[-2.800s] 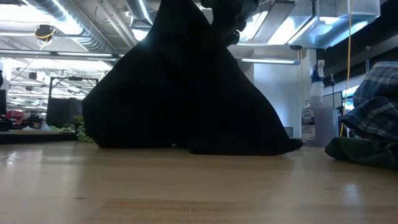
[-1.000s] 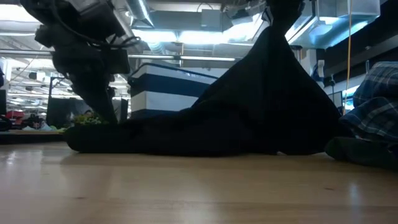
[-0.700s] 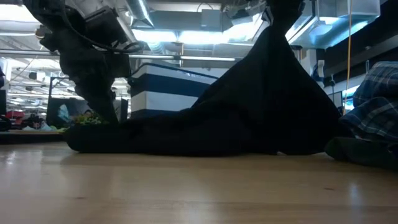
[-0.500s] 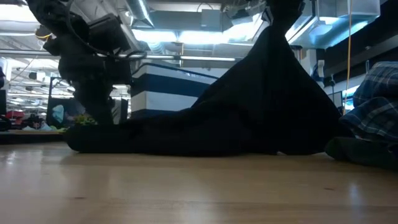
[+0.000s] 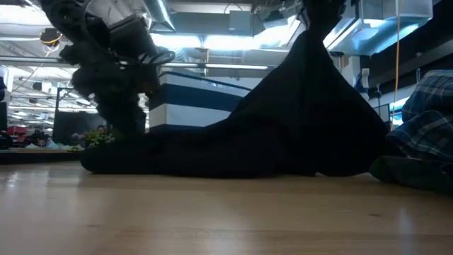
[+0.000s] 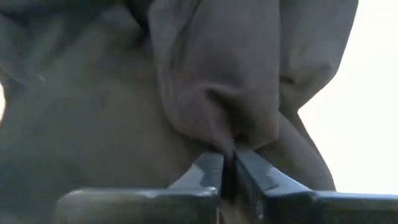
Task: Fold Laundry from Bin
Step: Fold the black shirt
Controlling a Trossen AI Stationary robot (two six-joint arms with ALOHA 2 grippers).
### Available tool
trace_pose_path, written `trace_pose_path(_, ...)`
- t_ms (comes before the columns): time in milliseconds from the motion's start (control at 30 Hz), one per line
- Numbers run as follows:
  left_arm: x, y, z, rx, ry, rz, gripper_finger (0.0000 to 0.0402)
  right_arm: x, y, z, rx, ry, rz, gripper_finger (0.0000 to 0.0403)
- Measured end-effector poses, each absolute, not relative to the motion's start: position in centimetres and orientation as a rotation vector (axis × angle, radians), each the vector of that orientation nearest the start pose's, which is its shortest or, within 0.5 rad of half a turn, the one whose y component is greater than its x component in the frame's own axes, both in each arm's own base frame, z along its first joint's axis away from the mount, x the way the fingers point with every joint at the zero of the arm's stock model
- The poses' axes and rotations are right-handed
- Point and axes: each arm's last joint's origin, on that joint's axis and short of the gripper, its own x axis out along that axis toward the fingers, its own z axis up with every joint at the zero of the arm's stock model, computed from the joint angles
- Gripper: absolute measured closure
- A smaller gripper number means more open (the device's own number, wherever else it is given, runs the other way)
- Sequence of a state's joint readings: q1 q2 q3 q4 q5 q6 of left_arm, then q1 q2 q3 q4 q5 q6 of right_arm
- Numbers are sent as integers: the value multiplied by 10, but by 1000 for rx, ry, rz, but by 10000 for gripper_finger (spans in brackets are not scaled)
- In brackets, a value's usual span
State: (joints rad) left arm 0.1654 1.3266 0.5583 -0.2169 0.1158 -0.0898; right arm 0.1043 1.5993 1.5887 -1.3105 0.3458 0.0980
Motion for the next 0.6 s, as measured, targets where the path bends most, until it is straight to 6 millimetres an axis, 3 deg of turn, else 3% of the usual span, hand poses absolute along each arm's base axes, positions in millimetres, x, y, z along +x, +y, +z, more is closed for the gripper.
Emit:
trace_pose_path(233, 239, 42, 187, -30, 994, 193, 398, 294, 10, 338, -217, 1251, -335, 402)
trace_pose_path(600, 245, 55, 302, 381, 979, 509, 400, 257, -30, 390, -147, 965, -491, 402)
